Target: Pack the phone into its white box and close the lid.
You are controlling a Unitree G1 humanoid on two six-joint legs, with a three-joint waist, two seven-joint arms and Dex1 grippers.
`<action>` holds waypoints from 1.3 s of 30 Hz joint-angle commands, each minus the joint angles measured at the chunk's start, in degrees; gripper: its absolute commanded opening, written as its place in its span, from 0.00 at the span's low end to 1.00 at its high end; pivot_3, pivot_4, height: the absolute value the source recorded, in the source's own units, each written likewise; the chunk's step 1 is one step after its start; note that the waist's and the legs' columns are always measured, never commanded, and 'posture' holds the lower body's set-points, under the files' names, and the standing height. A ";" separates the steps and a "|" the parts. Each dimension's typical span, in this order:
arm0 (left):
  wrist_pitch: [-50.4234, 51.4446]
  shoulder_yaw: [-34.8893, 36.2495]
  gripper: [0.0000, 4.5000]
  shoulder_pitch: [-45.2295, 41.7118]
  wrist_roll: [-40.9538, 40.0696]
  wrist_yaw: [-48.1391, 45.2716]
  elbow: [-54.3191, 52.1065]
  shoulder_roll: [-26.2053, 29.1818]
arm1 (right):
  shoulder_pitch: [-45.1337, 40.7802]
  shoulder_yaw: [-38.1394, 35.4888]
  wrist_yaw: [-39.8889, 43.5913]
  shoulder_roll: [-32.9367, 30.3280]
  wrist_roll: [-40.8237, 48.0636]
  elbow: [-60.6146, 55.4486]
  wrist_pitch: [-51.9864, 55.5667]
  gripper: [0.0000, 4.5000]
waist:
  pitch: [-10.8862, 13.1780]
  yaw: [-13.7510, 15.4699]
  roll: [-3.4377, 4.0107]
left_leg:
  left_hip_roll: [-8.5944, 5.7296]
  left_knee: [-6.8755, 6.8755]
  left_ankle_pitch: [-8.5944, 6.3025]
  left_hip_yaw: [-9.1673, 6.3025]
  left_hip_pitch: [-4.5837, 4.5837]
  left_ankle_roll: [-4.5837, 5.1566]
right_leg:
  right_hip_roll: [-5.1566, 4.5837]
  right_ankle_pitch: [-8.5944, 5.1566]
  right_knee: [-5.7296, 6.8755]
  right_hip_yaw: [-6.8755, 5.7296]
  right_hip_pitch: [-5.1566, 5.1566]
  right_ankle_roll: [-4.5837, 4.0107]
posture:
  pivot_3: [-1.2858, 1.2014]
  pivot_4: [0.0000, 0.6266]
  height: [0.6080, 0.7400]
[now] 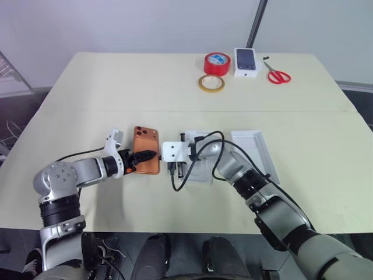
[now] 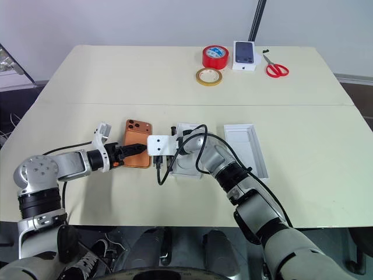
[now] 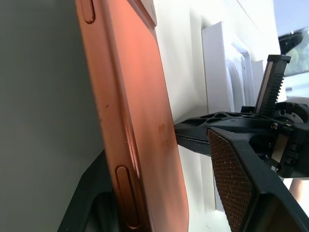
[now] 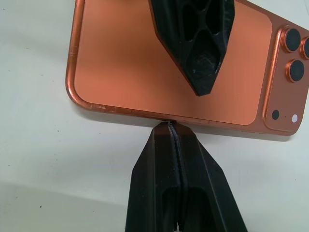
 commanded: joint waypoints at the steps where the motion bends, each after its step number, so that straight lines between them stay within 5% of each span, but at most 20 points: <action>1: 0.52 1.40 0.54 1.31 0.48 -1.53 1.55 2.18 | 0.49 0.47 -0.06 0.56 0.42 -2.07 0.11 0.01 | 0.01 -0.13 -0.02 | 0.00 -0.02 0.00 0.00 -0.02 0.00 | 0.00 0.00 0.00 0.00 -0.03 0.00 | 0.52 0.24 1.00; 11: 1.66 2.24 0.54 3.48 -0.75 -6.45 2.88 5.41 | 0.89 0.55 -0.37 0.91 0.45 -2.49 -0.11 0.01 | 0.04 -1.31 -0.06 | 0.04 -0.23 0.07 0.01 -0.05 -0.12 | 0.03 0.00 0.01 0.04 -0.21 -0.01 | 0.52 0.24 1.00; 14: 0.52 2.22 0.37 3.74 -0.61 -6.63 3.64 3.69 | 0.80 0.58 -0.56 0.84 0.29 -2.40 -0.26 0.00 | 0.04 -1.31 -0.06 | 0.03 -0.24 0.07 0.02 -0.05 -0.12 | 0.01 0.00 0.01 0.04 -0.21 -0.01 | 0.52 0.24 1.00; 18: 0.67 3.02 0.02 3.83 -1.28 -6.68 4.06 2.35 | 1.01 0.63 -0.61 0.56 0.20 -2.75 -0.34 0.00 | 0.01 -1.20 -0.14 | 0.04 -0.23 0.08 0.01 -0.05 -0.13 | 0.00 0.00 0.00 0.02 -0.20 -0.01 | 0.52 0.24 1.00; 25: 2.40 7.19 0.02 3.05 -2.91 -6.64 7.38 1.72 | 1.83 -1.93 -0.77 1.26 3.61 -5.22 0.26 0.00 | 0.02 -1.27 -0.16 | 0.03 -0.29 0.09 0.01 -0.07 -0.14 | -0.01 0.00 0.00 0.05 -0.26 -0.02 | 0.52 0.24 1.00; 29: -2.43 6.67 0.02 5.08 -3.46 -9.63 2.63 1.85 | 3.93 -11.68 8.57 2.91 23.07 -15.59 13.36 0.00 | 0.13 -1.32 -0.17 | 0.04 -0.31 0.09 0.02 -0.17 -0.14 | -0.01 0.00 0.00 0.05 -0.35 -0.02 | 0.52 0.24 1.00; 34: -2.12 6.22 0.00 6.56 -7.76 -13.21 -1.65 0.48 | 12.27 -11.97 16.89 -8.47 29.22 -31.07 19.61 0.41 | 0.10 -0.72 -0.22 | 0.05 -0.39 0.08 0.00 -0.24 -0.17 | -0.06 0.00 -0.08 0.03 -0.41 -0.03 | 0.52 0.24 1.00; 39: -5.84 4.86 0.00 7.04 -7.73 -14.57 -4.41 0.08 | 20.30 -11.04 18.06 -19.53 25.80 -38.58 13.72 0.41 | 0.11 -0.27 -0.21 | -0.02 -0.43 0.06 0.03 -0.69 -0.12 | -0.19 0.03 -0.27 0.04 -0.80 -0.08 | 0.52 0.24 1.00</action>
